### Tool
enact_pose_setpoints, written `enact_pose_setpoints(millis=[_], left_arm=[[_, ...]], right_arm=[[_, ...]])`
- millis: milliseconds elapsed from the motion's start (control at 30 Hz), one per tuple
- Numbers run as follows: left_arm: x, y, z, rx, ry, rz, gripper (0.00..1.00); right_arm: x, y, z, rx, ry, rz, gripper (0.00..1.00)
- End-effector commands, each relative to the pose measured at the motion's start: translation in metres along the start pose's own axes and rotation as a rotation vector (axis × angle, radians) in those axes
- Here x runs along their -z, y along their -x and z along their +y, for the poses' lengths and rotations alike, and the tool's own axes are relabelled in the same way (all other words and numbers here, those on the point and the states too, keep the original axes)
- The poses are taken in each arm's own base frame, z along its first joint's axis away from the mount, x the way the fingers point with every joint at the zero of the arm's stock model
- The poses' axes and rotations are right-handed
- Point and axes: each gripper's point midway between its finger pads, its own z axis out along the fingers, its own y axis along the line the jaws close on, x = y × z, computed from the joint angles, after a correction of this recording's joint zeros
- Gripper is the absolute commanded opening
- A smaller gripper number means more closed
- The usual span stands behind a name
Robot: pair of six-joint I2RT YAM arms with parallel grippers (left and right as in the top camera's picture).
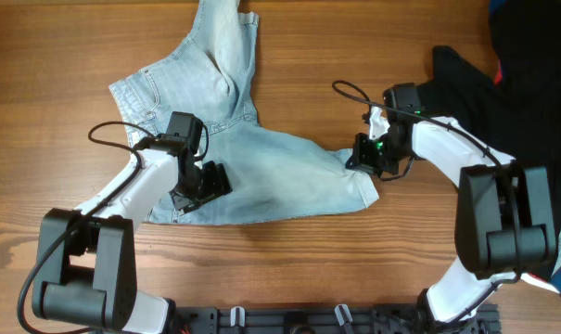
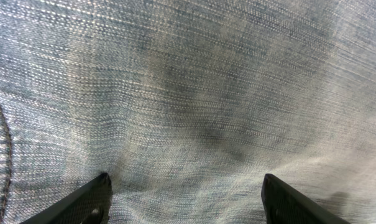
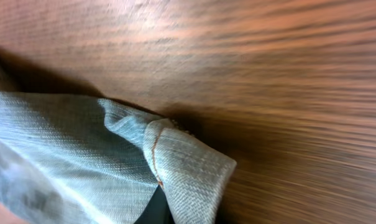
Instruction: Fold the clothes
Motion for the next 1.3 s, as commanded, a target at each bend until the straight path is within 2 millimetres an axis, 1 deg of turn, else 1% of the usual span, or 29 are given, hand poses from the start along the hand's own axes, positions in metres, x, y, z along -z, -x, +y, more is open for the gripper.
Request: enact_pose_setpoints(millis=[0,33,67,100,133,200,267,333,367,400,433,467,500,600,633,667,733,800,833,867,900,967,1000,1033,1067,1133,1200,1233,1267], left_arm=[[-0.011,-0.012,0.012,-0.004,0.042,0.042,0.78],[-0.011,-0.012,0.012,-0.004,0.042,0.042,0.78],[-0.011,-0.011,0.011,-0.004,0.040,0.040,0.78],[-0.011,-0.011,0.011,-0.005,0.040,0.039,0.78],[-0.011,-0.011,0.011,-0.005,0.040,0.039,0.78],[-0.011,-0.011,0.011,-0.005,0.040,0.039,0.78],[-0.011,-0.011,0.011,-0.005,0.040,0.040,0.78],[-0.011,-0.011,0.011,-0.005,0.039,0.037,0.79],[-0.011,-0.010,0.011,-0.006,0.039,0.036,0.79],[-0.011,-0.011,0.011,-0.005,0.042,0.040,0.78],[-0.011,-0.016,0.014,0.002,0.053,0.057,0.74],[-0.010,-0.021,0.022,0.059,0.092,0.073,0.74],[-0.010,-0.034,0.035,0.134,0.149,0.109,0.74],[-0.019,-0.065,0.056,0.194,0.213,0.193,0.75],[-0.020,-0.066,0.055,0.200,0.202,0.198,0.75],[-0.020,-0.064,0.055,0.197,0.201,0.191,0.75],[-0.011,-0.049,0.047,0.175,0.170,0.123,0.74],[0.012,-0.022,0.030,0.154,0.116,0.001,0.74],[0.034,0.002,0.010,0.133,0.033,-0.111,0.74],[0.048,0.018,-0.003,0.118,-0.021,-0.184,0.73],[0.070,0.042,-0.025,0.092,-0.112,-0.307,0.73],[0.113,0.084,-0.072,-0.022,-0.304,-0.498,0.77],[0.127,0.097,-0.089,-0.077,-0.348,-0.544,0.78],[0.137,0.109,-0.102,-0.126,-0.357,-0.563,0.78],[0.143,0.118,-0.113,-0.180,-0.345,-0.571,0.78],[0.146,0.140,-0.149,-0.336,-0.301,-0.554,0.81],[0.138,0.162,-0.177,-0.406,-0.272,-0.530,0.84],[0.134,0.170,-0.185,-0.415,-0.268,-0.524,0.84],[0.122,0.185,-0.199,-0.423,-0.265,-0.511,0.79]], right_arm=[[0.079,0.047,-0.001,0.026,-0.151,-0.322,0.09],[0.100,0.054,-0.005,0.035,-0.216,-0.403,0.16],[0.114,0.056,-0.010,0.047,-0.269,-0.448,0.31],[0.115,0.052,-0.013,0.073,-0.296,-0.434,0.45],[0.114,0.048,-0.017,0.083,-0.315,-0.414,0.46],[0.108,0.034,-0.040,0.016,-0.414,-0.352,0.46],[0.102,0.026,-0.039,0.023,-0.394,-0.308,0.46],[0.091,0.010,-0.024,0.070,-0.292,-0.221,0.45],[0.084,0.003,-0.009,0.123,-0.201,-0.183,0.42],[0.080,-0.002,0.006,0.192,-0.117,-0.154,0.35],[0.079,-0.006,0.016,0.237,-0.076,-0.141,0.30],[0.078,-0.007,0.018,0.244,-0.076,-0.138,0.29],[0.076,-0.007,0.021,0.258,-0.078,-0.141,0.30],[0.074,-0.001,0.033,0.301,-0.066,-0.170,0.36],[0.073,0.002,0.038,0.316,-0.060,-0.185,0.37],[0.073,0.004,0.042,0.329,-0.054,-0.198,0.44],[0.073,0.010,0.050,0.348,-0.043,-0.229,0.48],[0.074,0.019,0.059,0.377,-0.029,-0.272,0.47],[0.075,0.022,0.062,0.386,-0.026,-0.291,0.47],[0.076,0.026,0.059,0.366,-0.043,-0.304,0.49],[0.077,0.029,0.051,0.303,-0.084,-0.319,0.52],[0.083,0.029,0.015,0.065,-0.247,-0.346,0.52],[0.091,0.022,-0.010,-0.122,-0.348,-0.371,0.55],[0.096,0.018,-0.020,-0.211,-0.376,-0.381,0.56],[0.104,0.017,-0.026,-0.257,-0.373,-0.389,0.57],[0.117,0.013,-0.036,-0.301,-0.366,-0.394,0.59],[0.124,0.007,-0.041,-0.315,-0.372,-0.381,0.59],[0.126,0.002,-0.043,-0.311,-0.379,-0.370,0.59],[0.127,-0.002,-0.044,-0.298,-0.388,-0.354,0.59]])
